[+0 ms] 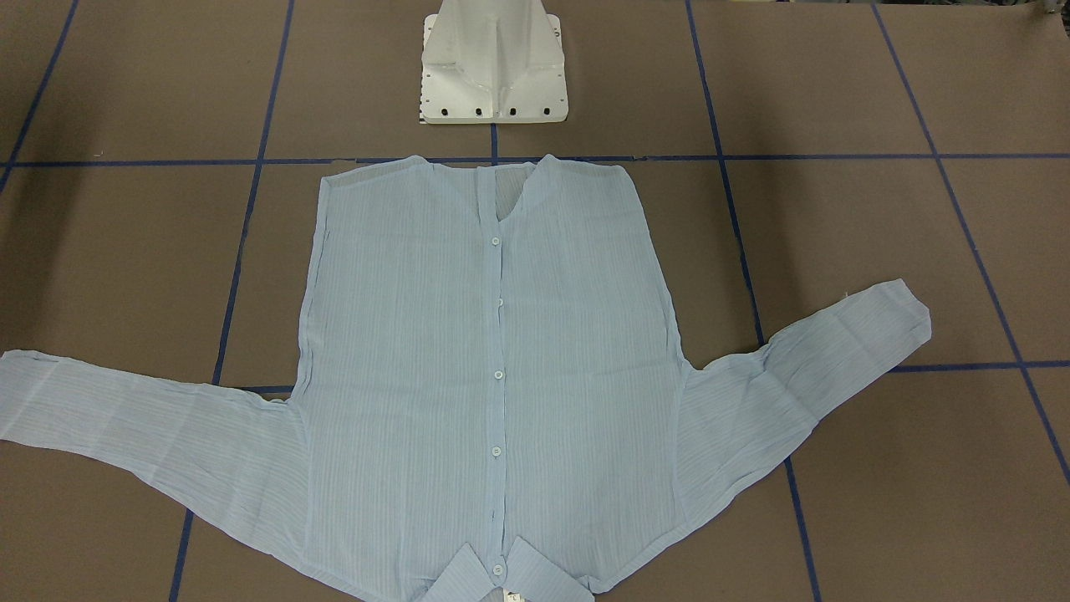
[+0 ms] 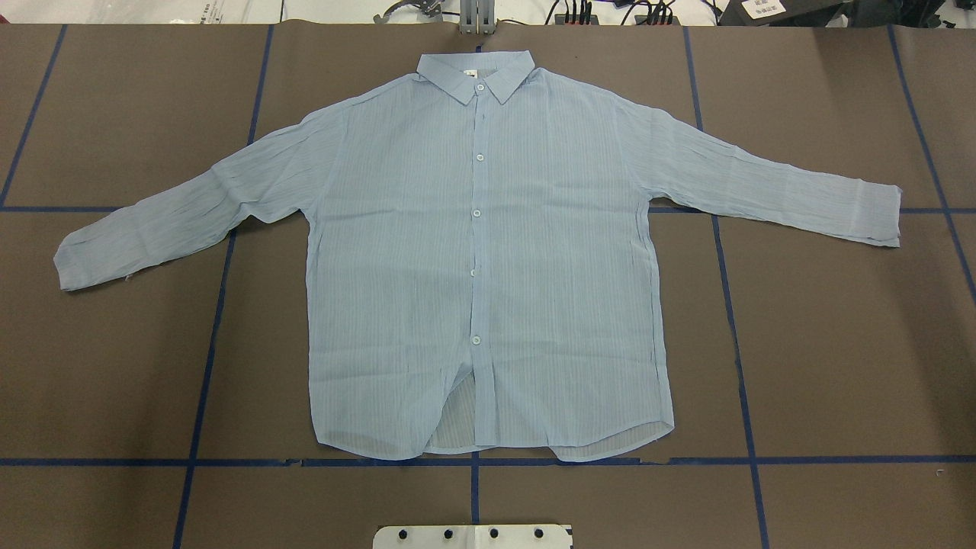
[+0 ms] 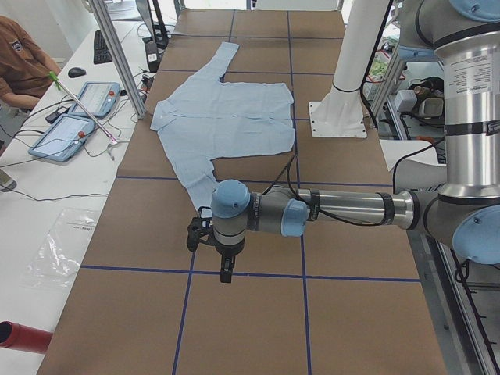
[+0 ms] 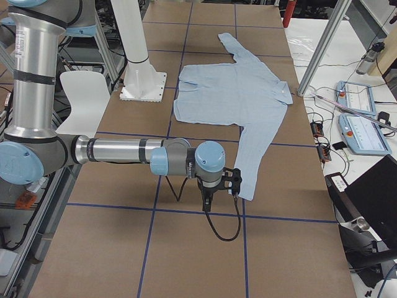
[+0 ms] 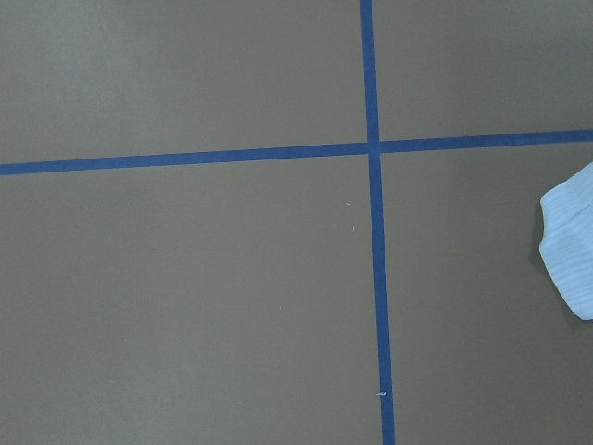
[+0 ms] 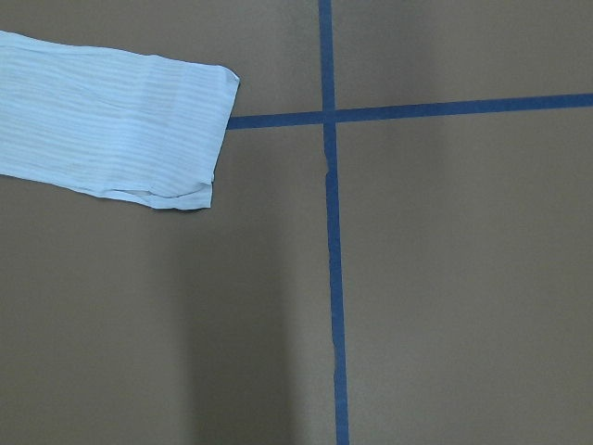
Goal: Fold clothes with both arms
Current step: 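Move the right gripper toward the cuff of the sleeve nearest it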
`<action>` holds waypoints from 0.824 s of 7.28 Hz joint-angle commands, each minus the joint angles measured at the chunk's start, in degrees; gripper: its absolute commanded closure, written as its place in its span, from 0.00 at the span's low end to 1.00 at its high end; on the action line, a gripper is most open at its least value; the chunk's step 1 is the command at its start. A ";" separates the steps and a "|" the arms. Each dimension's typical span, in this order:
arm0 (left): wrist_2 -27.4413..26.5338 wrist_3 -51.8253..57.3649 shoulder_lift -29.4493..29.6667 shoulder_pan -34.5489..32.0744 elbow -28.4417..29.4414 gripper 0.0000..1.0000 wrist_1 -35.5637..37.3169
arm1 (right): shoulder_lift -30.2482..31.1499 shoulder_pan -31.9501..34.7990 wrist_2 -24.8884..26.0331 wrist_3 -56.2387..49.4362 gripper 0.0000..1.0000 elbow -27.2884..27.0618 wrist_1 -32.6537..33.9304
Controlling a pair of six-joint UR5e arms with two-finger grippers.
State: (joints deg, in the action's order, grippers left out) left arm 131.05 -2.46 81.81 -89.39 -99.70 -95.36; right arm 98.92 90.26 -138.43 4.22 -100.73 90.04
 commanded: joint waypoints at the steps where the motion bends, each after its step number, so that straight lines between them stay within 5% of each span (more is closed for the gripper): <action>1: 0.00 0.00 0.02 0.00 -0.23 0.00 -0.09 | -0.39 0.00 0.00 0.61 0.00 0.01 0.05; 3: 0.52 0.00 2.72 0.00 -0.93 0.00 -0.35 | -0.66 -0.18 0.09 0.70 0.00 0.70 -0.04; 6: 3.24 -0.09 4.41 0.26 0.54 0.00 -2.46 | -4.69 -0.35 -1.14 1.23 0.00 8.59 -6.00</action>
State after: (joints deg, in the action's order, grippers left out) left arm 133.44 -2.50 85.75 -89.25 -100.10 -97.10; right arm 95.75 89.98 -139.00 5.24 -95.35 86.67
